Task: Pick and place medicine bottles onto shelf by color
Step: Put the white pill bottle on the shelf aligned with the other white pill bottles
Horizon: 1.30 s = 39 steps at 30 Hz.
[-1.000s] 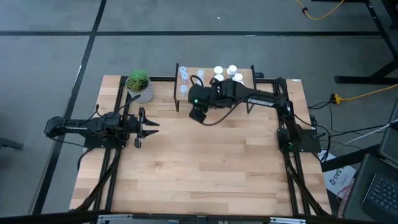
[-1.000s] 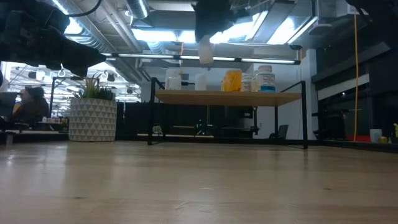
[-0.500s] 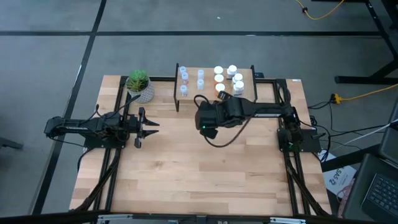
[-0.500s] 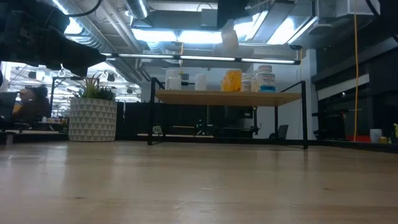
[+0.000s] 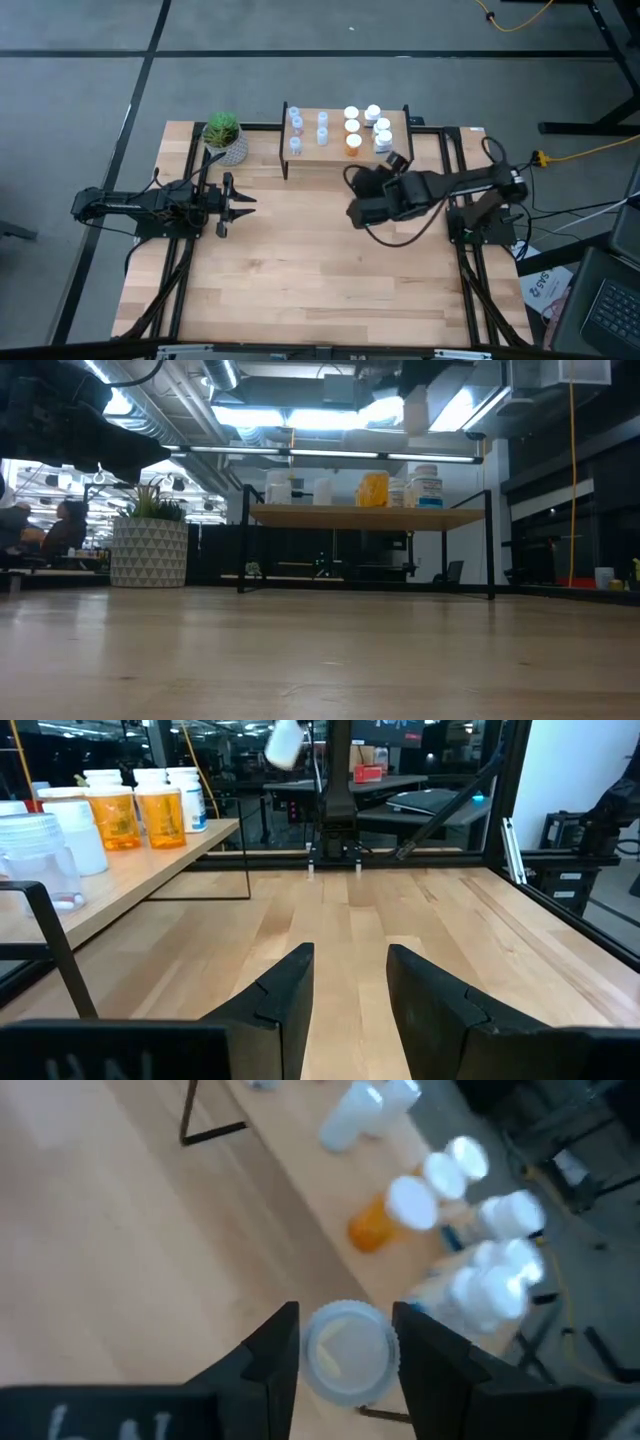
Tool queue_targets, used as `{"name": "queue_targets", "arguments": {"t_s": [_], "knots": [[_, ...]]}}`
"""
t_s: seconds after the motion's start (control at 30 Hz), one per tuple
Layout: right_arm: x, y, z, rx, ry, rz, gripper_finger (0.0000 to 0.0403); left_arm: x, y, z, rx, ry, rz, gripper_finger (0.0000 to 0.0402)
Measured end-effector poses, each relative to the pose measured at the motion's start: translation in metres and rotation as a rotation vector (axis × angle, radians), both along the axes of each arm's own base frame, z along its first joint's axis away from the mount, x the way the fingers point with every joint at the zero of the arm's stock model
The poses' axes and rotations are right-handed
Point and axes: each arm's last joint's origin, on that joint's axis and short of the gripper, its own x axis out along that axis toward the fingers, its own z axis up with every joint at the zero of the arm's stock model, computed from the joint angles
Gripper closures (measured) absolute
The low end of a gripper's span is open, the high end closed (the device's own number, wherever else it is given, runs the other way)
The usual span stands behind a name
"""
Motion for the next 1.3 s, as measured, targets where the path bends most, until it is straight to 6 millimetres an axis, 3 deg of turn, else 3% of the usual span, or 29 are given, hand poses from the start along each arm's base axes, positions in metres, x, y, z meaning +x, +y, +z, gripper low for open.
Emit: {"name": "queue_targets", "arguments": {"t_s": [0.13, 0.27, 0.4, 0.7, 0.97, 1.1, 1.3], "knots": [[0.001, 0.001, -0.019, 0.072, -0.141, 0.059, 0.0265, 0.000, 0.000, 0.000, 0.000, -0.001, 0.000, 0.0280], [0.021, -0.009, -0.030, 0.120, -0.301, 0.243, 0.0265, 0.000, 0.000, 0.000, 0.000, 0.000, 0.000, 0.0280], [0.042, -0.039, -0.026, 0.140, -0.458, 0.345, 0.0265, 0.000, 0.000, 0.000, 0.000, -0.001, 0.000, 0.0280], [0.066, -0.120, -0.027, 0.264, -0.613, 0.255, 0.0265, 0.000, 0.000, 0.000, 0.000, -0.001, 0.000, 0.0280], [0.081, -0.137, -0.019, 0.357, -0.430, 0.183, 0.0265, 0.000, 0.000, 0.000, 0.000, -0.001, 0.000, 0.0280], [0.086, -0.144, -0.028, 0.344, -0.311, 0.084, 0.0265, 0.000, 0.000, 0.000, 0.000, -0.001, 0.000, 0.0280], [0.095, -0.163, -0.045, 0.384, -0.289, 0.045, 0.0265, 0.000, 0.000, 0.000, 0.000, -0.001, 0.000, 0.0280]]}}
